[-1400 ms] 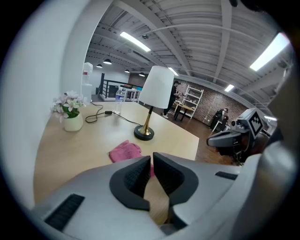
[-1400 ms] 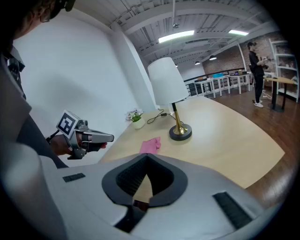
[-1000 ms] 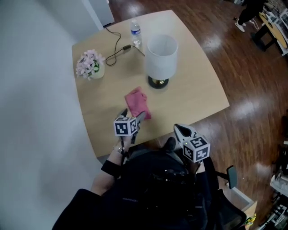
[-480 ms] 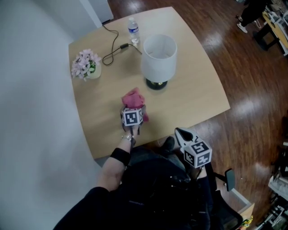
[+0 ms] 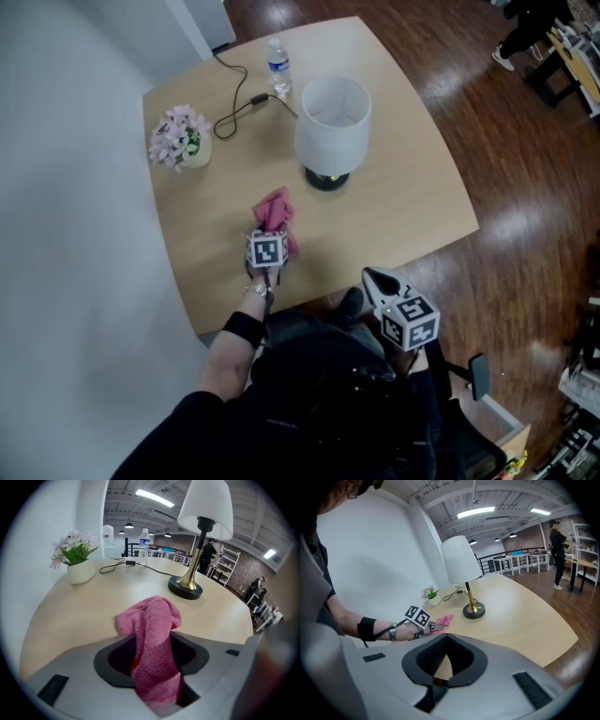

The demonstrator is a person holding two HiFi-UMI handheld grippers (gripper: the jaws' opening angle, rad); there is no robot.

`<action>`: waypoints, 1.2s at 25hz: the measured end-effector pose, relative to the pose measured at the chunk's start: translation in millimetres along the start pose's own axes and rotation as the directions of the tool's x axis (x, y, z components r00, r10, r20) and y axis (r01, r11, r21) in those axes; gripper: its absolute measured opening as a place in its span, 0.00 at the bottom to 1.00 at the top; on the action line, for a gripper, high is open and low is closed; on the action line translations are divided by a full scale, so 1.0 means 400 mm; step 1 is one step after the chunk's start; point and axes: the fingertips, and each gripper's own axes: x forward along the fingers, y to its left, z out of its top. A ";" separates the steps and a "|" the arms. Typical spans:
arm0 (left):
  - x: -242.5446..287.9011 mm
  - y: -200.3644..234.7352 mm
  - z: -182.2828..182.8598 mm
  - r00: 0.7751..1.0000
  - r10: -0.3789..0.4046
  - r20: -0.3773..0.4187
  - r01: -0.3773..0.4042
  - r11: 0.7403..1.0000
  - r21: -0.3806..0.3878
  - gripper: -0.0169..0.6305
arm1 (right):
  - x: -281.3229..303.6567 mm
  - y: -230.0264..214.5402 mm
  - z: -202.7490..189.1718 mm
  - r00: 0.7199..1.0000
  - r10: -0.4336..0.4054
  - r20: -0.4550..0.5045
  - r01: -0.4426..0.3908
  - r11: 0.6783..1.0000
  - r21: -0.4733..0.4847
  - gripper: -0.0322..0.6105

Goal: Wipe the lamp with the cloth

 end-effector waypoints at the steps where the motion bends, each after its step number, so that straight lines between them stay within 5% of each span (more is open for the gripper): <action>1: -0.001 0.006 0.000 1.000 -0.006 -0.001 0.006 1.000 0.004 0.36 | 0.003 0.005 0.003 1.000 0.002 0.001 -0.002 1.000 -0.001 0.06; 5: -0.023 0.011 0.004 0.997 -0.073 0.002 0.073 0.997 -0.026 0.28 | 0.014 0.030 0.016 1.000 0.005 0.005 -0.005 1.000 -0.009 0.06; 8: -0.085 -0.007 0.055 0.985 -0.148 0.085 0.151 0.988 -0.023 0.23 | 0.021 0.042 0.031 1.000 0.002 0.018 -0.002 1.000 -0.013 0.06; 14: -0.332 -0.085 0.144 0.885 -0.378 0.271 0.391 0.920 0.004 0.21 | 0.040 0.064 0.062 0.998 -0.001 0.064 0.002 1.000 -0.015 0.06; 21: -0.574 -0.145 0.156 0.799 -0.482 0.360 0.483 0.871 0.094 0.21 | 0.036 0.067 0.095 0.993 0.004 0.119 -0.001 1.000 -0.023 0.06; 30: -0.600 -0.164 0.205 0.780 -0.471 0.412 0.466 0.877 0.119 0.21 | 0.026 0.046 0.094 0.990 0.017 0.143 -0.015 1.000 -0.020 0.06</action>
